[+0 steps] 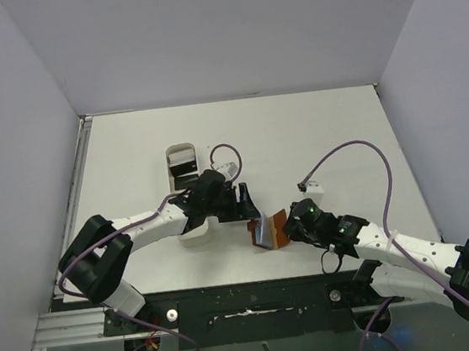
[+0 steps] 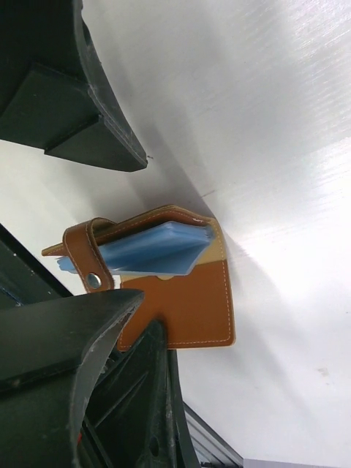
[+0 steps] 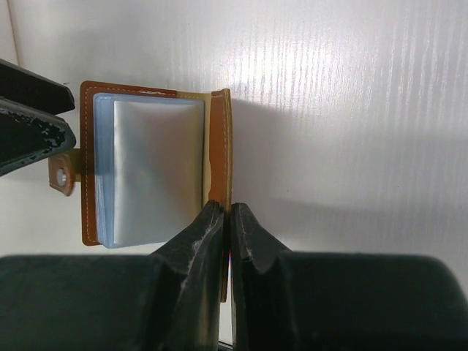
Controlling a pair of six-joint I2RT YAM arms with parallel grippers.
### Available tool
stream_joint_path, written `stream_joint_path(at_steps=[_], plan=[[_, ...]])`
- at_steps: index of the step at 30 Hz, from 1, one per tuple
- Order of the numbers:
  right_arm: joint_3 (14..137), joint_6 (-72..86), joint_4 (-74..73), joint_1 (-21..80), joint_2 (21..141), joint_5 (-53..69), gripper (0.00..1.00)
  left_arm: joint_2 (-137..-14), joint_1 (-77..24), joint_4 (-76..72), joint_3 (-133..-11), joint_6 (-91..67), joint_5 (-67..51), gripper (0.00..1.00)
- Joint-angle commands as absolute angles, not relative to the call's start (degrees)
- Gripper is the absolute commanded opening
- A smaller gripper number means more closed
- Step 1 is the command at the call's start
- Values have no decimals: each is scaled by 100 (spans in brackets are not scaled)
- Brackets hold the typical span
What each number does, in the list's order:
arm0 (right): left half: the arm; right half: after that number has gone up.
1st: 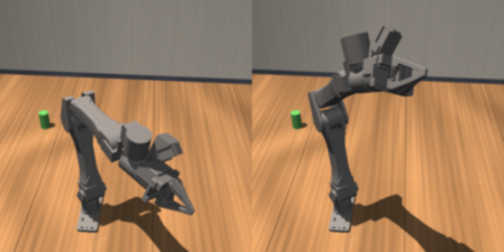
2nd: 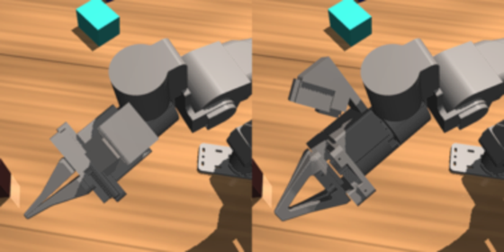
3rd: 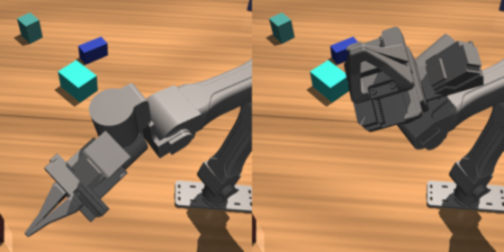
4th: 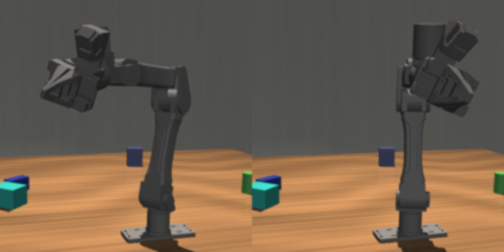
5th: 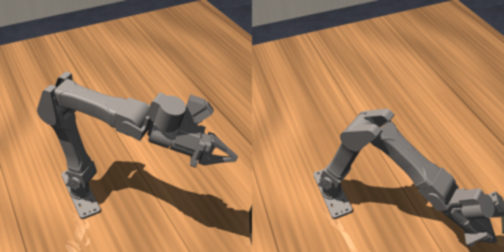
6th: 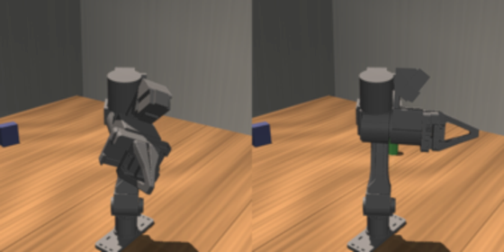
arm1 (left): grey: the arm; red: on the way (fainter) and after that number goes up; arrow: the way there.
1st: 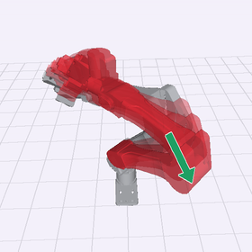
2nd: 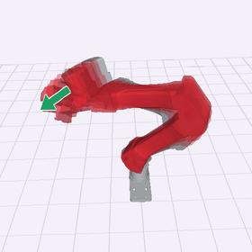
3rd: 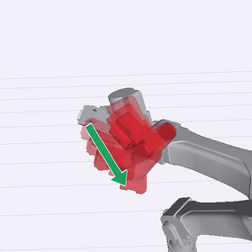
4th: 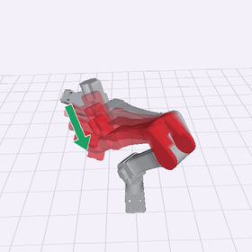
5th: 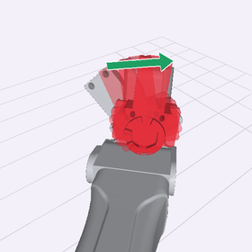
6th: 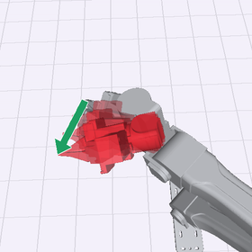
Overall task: Put the credit cards into the card holder
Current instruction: Open the card holder at the center of the board.
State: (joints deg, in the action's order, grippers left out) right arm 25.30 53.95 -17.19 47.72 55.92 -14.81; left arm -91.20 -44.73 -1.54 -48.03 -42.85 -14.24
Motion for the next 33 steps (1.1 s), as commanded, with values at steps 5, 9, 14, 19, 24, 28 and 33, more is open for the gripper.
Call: stream_joint_path(at_steps=[5, 9, 14, 19, 24, 28, 33], plan=[[2476, 5239, -1569, 4803, 5424, -1631, 0, -9129, -4219, -971, -4787, -4568, -2007, 61], [2446, 5238, -1530, 4808, 5385, -1634, 0, -9203, -4144, -1104, -4782, -4608, -2087, 60], [2444, 5247, -1529, 4808, 5358, -1623, 0, -9360, -4155, -1143, -4753, -4584, -2144, 50], [2418, 5271, -1488, 4808, 5346, -1612, 0, -9488, -4188, -1278, -4673, -4581, -2236, 46], [2404, 5289, -1474, 4803, 5336, -1598, 0, -9593, -4223, -1397, -4692, -4607, -2329, 36], [2436, 5307, -1513, 4805, 5322, -1616, 0, -9658, -4228, -1424, -4714, -4643, -2382, 20], [2883, 5498, -2167, 4809, 5332, -1674, 21, -9557, -4236, -1509, -4676, -4787, -2547, 0]])
